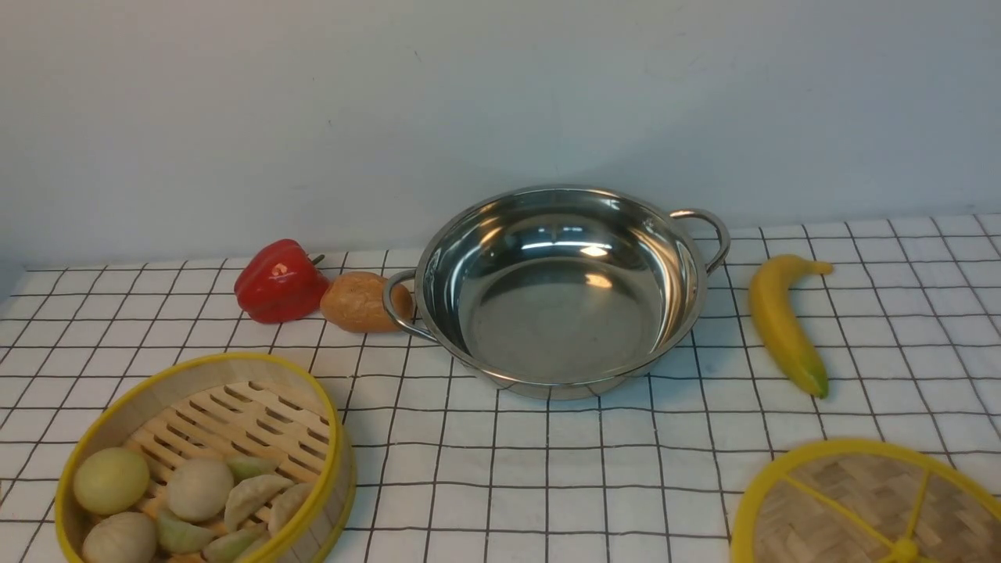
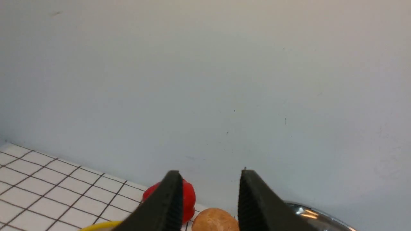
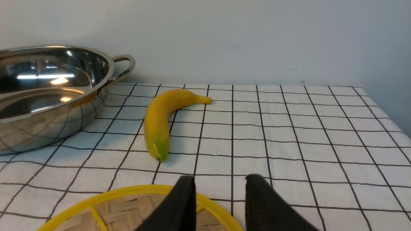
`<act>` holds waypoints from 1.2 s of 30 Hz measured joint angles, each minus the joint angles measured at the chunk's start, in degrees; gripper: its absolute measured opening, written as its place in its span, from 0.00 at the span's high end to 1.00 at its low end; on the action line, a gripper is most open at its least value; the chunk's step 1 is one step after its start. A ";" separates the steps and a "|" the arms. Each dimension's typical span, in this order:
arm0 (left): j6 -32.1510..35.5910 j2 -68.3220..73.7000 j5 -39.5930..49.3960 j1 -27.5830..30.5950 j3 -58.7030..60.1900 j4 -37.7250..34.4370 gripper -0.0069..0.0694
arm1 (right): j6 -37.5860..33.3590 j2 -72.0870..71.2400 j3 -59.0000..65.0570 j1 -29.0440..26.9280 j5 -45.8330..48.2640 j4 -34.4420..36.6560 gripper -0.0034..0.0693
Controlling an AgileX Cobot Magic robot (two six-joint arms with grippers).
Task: Place the steamer in the pot on the white tablecloth, and put the lid on the steamer.
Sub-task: 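Grasp the rim of the steamer basket holding the buns with the left gripper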
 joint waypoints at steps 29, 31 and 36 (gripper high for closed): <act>12.62 48.48 66.76 0.00 -58.92 25.32 0.59 | 18.53 -0.13 0.00 0.00 -9.48 32.53 0.62; 17.75 54.63 67.19 0.00 -61.29 24.19 0.59 | 16.94 -0.13 0.00 0.00 -7.07 31.88 0.62; 29.98 65.81 67.53 0.00 -63.93 18.86 0.59 | 15.01 -0.13 0.00 0.00 -3.78 32.60 0.62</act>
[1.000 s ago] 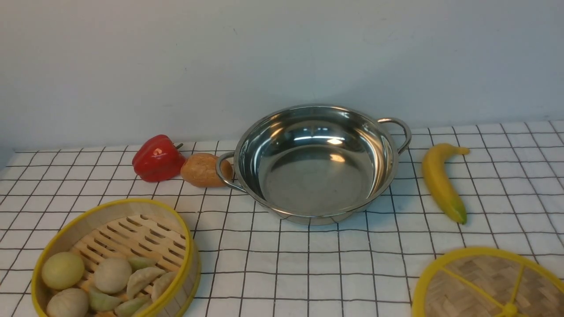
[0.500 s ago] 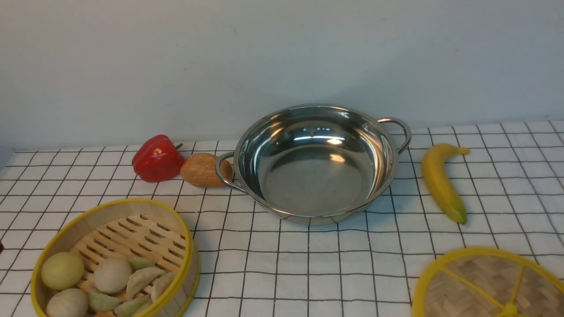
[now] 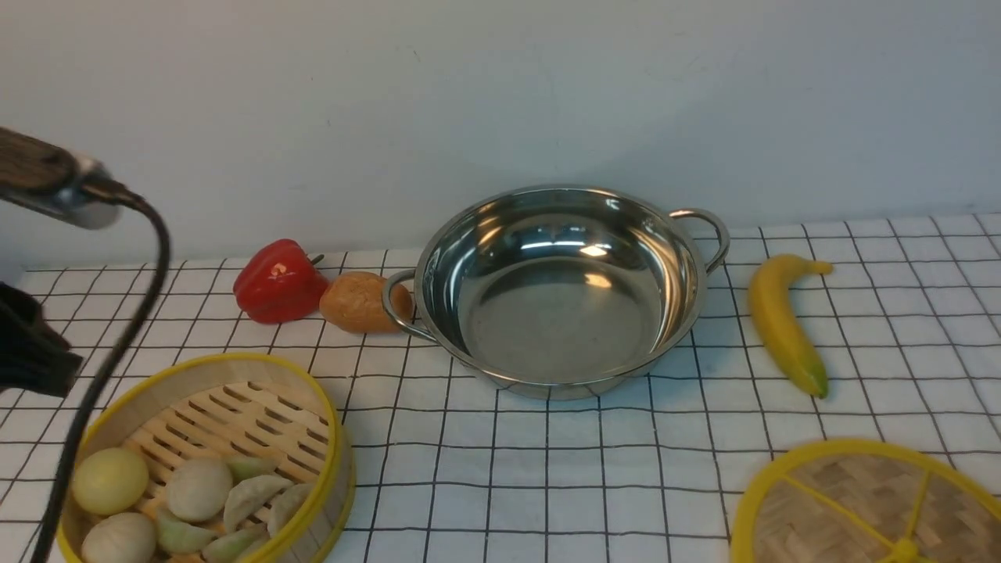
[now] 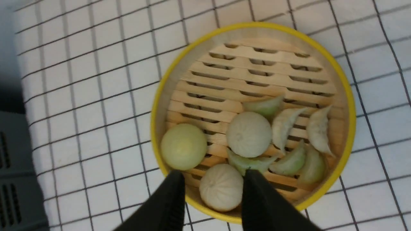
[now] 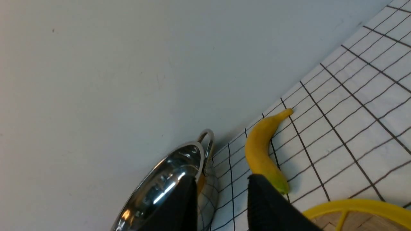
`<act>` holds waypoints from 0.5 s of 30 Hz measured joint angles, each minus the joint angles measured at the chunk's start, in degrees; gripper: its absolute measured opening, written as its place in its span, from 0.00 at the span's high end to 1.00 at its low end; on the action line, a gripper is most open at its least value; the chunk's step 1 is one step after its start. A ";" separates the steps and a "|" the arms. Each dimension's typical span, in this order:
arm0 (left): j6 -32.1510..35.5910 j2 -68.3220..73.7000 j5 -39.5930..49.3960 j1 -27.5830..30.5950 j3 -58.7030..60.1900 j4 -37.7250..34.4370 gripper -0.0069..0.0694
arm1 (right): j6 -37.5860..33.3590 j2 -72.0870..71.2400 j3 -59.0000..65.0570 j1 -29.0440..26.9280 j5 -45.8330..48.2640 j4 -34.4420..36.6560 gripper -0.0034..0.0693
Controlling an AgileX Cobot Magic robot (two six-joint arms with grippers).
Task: Place the steamer in the pot on the white tablecloth, and put the lid on the steamer.
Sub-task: 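Grasp the rim of the steamer basket holding the buns with the left gripper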
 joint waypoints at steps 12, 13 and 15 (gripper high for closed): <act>9.26 20.26 -7.96 0.58 -5.59 9.11 0.58 | -12.48 0.00 0.00 0.00 7.70 7.79 0.62; 7.23 22.80 -8.13 0.67 -7.35 9.32 0.56 | -14.96 0.00 0.00 0.00 8.06 9.37 0.62; 5.49 25.99 -8.13 0.80 -9.42 9.74 0.53 | -18.43 0.00 0.00 0.00 8.61 11.12 0.62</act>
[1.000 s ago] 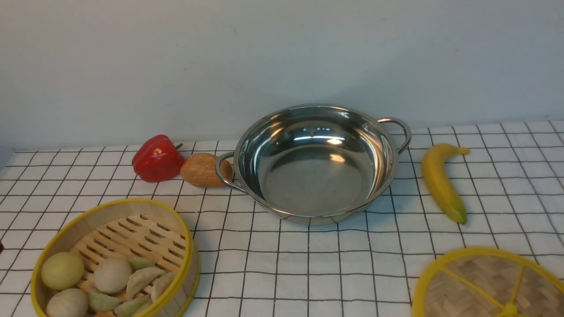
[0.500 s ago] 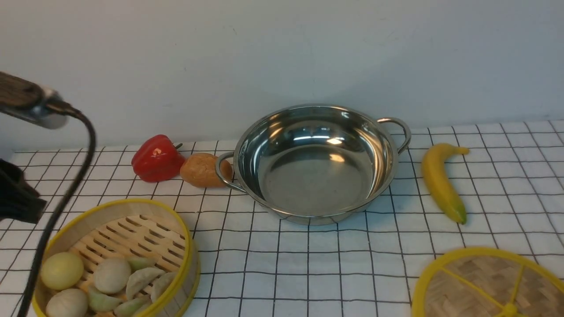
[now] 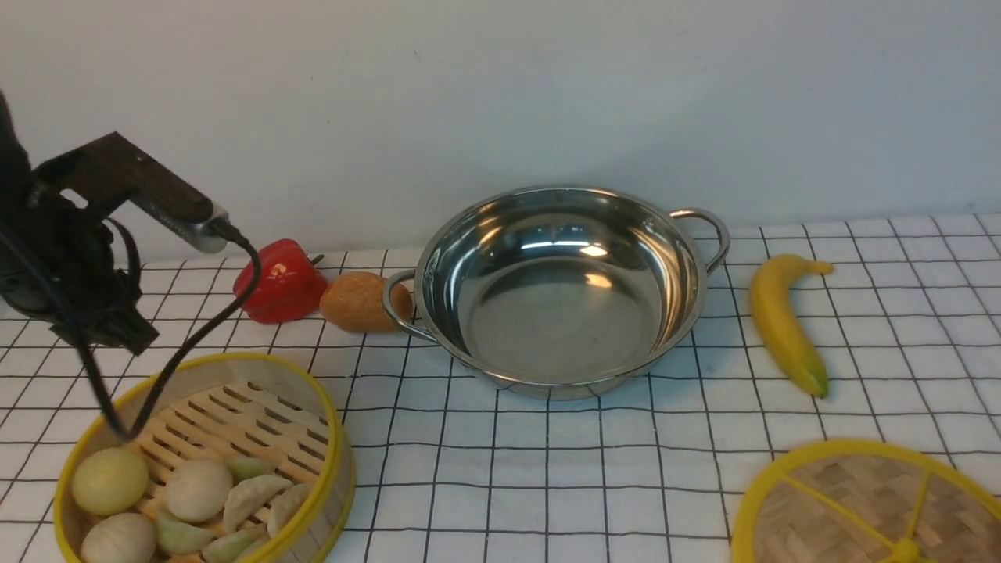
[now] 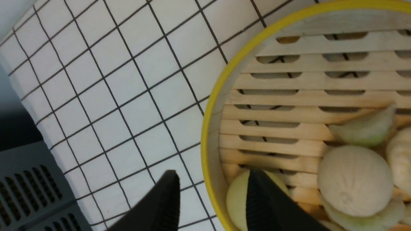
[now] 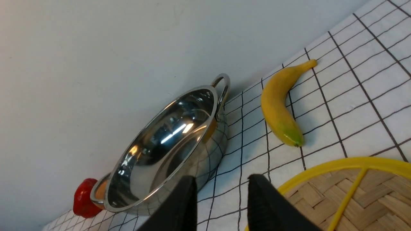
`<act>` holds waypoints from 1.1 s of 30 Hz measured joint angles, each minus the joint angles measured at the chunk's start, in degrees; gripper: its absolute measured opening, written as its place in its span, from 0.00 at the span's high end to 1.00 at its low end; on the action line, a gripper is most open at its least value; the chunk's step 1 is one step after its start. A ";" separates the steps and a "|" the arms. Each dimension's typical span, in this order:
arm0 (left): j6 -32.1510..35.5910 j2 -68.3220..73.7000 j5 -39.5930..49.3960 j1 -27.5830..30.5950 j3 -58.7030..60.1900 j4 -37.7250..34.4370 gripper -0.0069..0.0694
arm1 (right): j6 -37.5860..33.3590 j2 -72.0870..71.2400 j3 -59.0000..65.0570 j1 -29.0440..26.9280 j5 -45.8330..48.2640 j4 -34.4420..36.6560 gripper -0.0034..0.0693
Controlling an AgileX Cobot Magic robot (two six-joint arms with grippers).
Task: Place the steamer in the pot on the white tablecloth, and put the lid on the steamer.
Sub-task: 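Grasp the rim of the steamer basket holding the buns with the left gripper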
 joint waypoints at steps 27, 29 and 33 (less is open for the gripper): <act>10.34 22.48 -4.71 10.62 -6.10 -10.40 0.47 | -12.08 0.00 0.00 0.00 3.90 6.78 0.62; 11.15 23.27 -5.26 10.62 -6.10 -10.40 0.47 | -12.20 0.00 0.00 0.00 3.90 6.78 0.62; 11.98 25.09 -6.11 10.62 -6.10 -10.34 0.47 | -13.24 0.00 0.00 0.00 3.90 7.63 0.62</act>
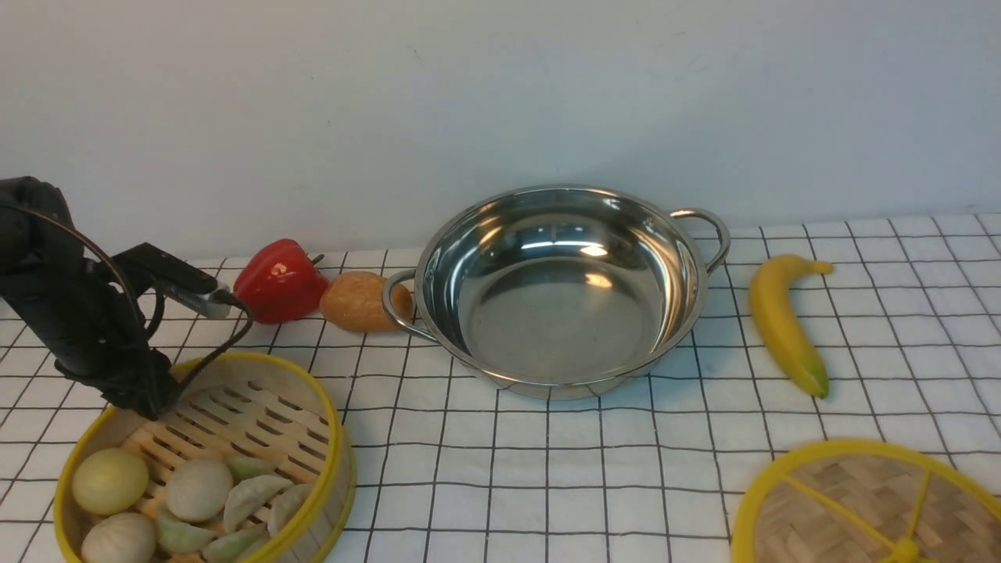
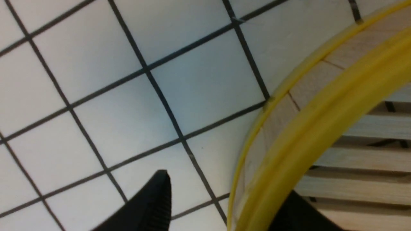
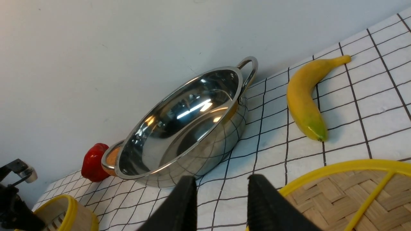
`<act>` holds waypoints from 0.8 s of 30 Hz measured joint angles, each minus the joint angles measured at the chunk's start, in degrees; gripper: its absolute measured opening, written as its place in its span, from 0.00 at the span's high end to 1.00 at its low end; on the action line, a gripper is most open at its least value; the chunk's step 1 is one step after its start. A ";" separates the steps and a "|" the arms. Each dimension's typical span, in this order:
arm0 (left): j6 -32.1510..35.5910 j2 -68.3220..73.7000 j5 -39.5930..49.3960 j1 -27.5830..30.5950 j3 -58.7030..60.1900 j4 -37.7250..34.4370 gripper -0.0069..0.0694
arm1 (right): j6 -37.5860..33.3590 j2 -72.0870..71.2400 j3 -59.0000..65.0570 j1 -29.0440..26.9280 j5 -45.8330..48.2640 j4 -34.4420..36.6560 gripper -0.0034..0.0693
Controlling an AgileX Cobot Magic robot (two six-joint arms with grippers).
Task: Place the steamer in the pot on the white tablecloth, and put the lid on the steamer.
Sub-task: 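Grasp the rim of the steamer basket holding the buns with the left gripper, then place the bamboo steamer basket with dumplings into the steel pot with the left gripper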
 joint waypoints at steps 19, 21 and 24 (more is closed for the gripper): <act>3.23 0.08 17.78 -0.42 -13.99 -8.76 0.87 | -0.30 0.00 0.00 0.00 1.49 0.19 0.62; 2.59 0.08 17.95 -0.55 -17.17 -11.34 0.87 | -0.42 0.00 0.00 0.00 1.65 0.13 0.62; 0.66 0.08 17.95 -1.13 -20.97 -13.11 0.87 | -0.42 0.00 0.00 0.00 1.92 0.13 0.62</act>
